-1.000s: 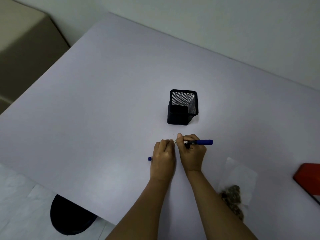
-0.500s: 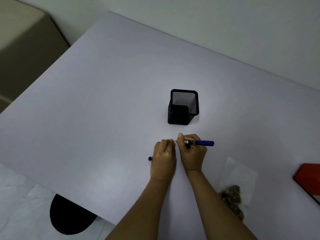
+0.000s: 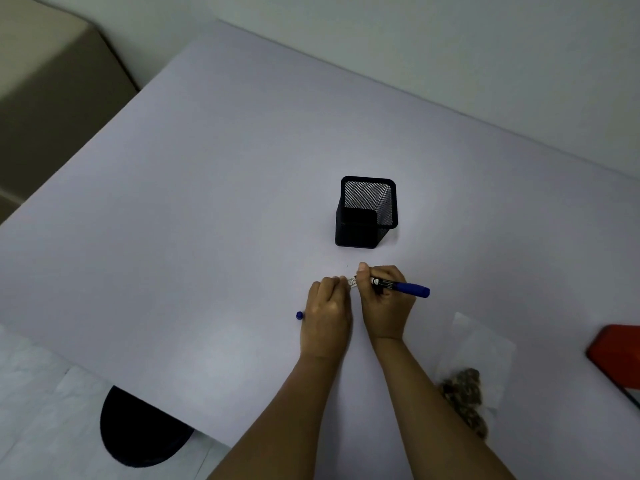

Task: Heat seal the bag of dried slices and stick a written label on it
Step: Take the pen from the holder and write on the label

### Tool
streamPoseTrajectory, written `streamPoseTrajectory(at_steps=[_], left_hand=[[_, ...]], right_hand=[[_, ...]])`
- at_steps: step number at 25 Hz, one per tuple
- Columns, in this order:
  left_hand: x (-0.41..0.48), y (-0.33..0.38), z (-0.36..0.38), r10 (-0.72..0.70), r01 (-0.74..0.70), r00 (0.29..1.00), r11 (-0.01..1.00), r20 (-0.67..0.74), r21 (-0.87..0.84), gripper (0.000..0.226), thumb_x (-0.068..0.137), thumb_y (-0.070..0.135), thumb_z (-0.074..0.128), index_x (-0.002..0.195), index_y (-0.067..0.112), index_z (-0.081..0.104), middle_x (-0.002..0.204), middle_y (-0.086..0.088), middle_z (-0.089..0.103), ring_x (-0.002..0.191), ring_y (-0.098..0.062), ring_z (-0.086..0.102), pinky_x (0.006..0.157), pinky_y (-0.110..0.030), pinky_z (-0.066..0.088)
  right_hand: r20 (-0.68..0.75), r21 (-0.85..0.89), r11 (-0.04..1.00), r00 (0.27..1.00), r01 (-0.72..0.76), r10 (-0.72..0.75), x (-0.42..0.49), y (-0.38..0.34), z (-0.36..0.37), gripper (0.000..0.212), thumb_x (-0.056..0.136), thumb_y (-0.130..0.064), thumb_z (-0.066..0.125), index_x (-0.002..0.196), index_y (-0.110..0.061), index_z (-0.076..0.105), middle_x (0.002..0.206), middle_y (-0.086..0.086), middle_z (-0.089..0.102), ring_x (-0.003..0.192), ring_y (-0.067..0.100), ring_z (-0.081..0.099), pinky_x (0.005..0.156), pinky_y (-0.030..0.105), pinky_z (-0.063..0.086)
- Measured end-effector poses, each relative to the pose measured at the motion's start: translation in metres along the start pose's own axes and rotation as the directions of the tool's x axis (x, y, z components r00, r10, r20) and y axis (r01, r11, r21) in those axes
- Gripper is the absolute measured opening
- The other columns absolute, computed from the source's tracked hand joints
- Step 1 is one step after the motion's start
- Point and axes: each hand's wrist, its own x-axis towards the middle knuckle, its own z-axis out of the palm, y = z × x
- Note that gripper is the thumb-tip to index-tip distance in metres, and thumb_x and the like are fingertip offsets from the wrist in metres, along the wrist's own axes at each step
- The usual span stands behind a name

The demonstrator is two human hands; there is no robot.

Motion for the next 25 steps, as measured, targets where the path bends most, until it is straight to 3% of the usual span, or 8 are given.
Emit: streamPoseTrajectory(at_steps=[6, 12, 17, 20, 25], left_hand=[[0.0004, 0.0003, 0.0, -0.006, 0.006, 1.0, 1.0, -0.004, -0.007, 0.026, 0.065, -0.004, 0.081, 0.089, -0.002, 0.071, 0.08, -0.011, 0.069, 0.071, -0.022, 0.066, 0.067, -0.024, 0.055], [0.0, 0.0011, -0.0008, -0.003, 0.003, 1.0, 1.0, -0.001, -0.006, 0.027, 0.064, -0.005, 0.081, 0.089, -0.002, 0.071, 0.08, -0.012, 0.069, 0.07, -0.023, 0.066, 0.065, -0.025, 0.056], [-0.0003, 0.0009, 0.0, -0.007, 0.007, 1.0, 1.0, -0.009, -0.005, 0.026, 0.065, -0.005, 0.08, 0.089, -0.002, 0.071, 0.08, -0.012, 0.069, 0.069, -0.023, 0.066, 0.064, -0.025, 0.055], [0.0003, 0.0007, 0.0008, -0.009, 0.009, 1.0, 1.0, -0.004, -0.004, 0.027, 0.064, -0.005, 0.081, 0.089, -0.002, 0.071, 0.08, -0.012, 0.069, 0.069, -0.023, 0.066, 0.064, -0.025, 0.056], [-0.0007, 0.0003, -0.0003, 0.0, 0.0, 1.0, 1.0, -0.001, 0.001, 0.029, 0.063, -0.005, 0.081, 0.089, -0.001, 0.071, 0.081, -0.012, 0.07, 0.071, -0.023, 0.066, 0.065, -0.025, 0.056]], right_hand=[[-0.005, -0.039, 0.998, 0.999, 0.045, -0.045, -0.0004, -0.0009, -0.0011, 0.01, 0.08, -0.004, 0.066, 0.073, 0.002, 0.063, 0.066, 0.013, 0.064, 0.067, 0.0, 0.06, 0.063, 0.006, 0.047], [0.012, -0.016, 1.0, 1.0, 0.024, -0.023, -0.0005, 0.0002, -0.0006, 0.01, 0.081, -0.003, 0.066, 0.073, 0.001, 0.062, 0.068, 0.019, 0.065, 0.066, 0.016, 0.06, 0.065, 0.009, 0.049], [-0.028, -0.075, 0.994, 0.997, 0.076, -0.078, 0.0006, -0.0021, -0.0014, 0.025, 0.083, -0.019, 0.062, 0.068, 0.002, 0.063, 0.064, 0.003, 0.061, 0.064, 0.004, 0.056, 0.062, 0.002, 0.043], [-0.035, -0.058, 0.997, 0.998, 0.052, -0.054, 0.0001, -0.0026, -0.0009, 0.02, 0.082, -0.013, 0.065, 0.069, 0.002, 0.064, 0.063, 0.013, 0.065, 0.065, 0.005, 0.057, 0.063, 0.002, 0.044], [-0.02, -0.058, 0.994, 0.996, 0.087, -0.088, -0.0011, -0.0029, -0.001, 0.029, 0.082, -0.023, 0.059, 0.068, 0.002, 0.063, 0.063, 0.013, 0.064, 0.064, 0.007, 0.057, 0.063, 0.002, 0.044]])
